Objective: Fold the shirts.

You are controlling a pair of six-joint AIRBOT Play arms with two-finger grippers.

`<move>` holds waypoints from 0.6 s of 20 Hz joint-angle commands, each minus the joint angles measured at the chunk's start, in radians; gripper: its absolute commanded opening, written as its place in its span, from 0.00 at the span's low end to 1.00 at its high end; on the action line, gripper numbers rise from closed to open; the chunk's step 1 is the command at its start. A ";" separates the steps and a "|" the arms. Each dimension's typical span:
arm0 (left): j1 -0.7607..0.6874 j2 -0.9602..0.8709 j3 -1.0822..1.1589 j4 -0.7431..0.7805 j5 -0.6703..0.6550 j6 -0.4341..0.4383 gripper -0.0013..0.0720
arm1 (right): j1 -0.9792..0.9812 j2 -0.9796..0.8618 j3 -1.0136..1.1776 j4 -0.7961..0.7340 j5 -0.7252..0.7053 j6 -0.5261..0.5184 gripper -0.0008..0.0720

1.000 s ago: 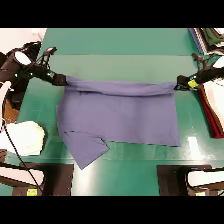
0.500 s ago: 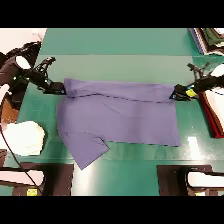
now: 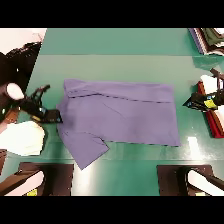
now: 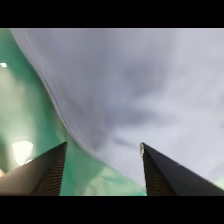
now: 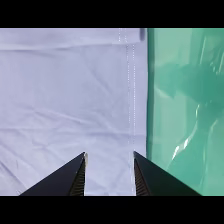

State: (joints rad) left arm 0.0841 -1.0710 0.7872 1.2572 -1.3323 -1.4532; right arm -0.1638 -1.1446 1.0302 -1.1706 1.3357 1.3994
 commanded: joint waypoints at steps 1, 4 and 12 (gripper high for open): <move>0.000 0.163 -0.215 -0.073 -0.002 -0.069 0.77 | -0.009 0.043 -0.024 0.002 -0.018 -0.022 0.49; 0.000 0.198 -0.290 -0.092 -0.005 -0.078 0.77 | 0.005 0.042 -0.024 0.005 -0.028 -0.022 0.49; 0.000 0.197 -0.419 -0.223 0.195 -0.073 0.76 | 0.018 0.043 -0.024 0.053 -0.026 -0.022 0.49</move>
State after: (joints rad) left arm 0.0849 -0.8772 0.4217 1.0782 -1.2221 -1.5322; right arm -0.1467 -1.1030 1.0061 -1.1328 1.3090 1.3777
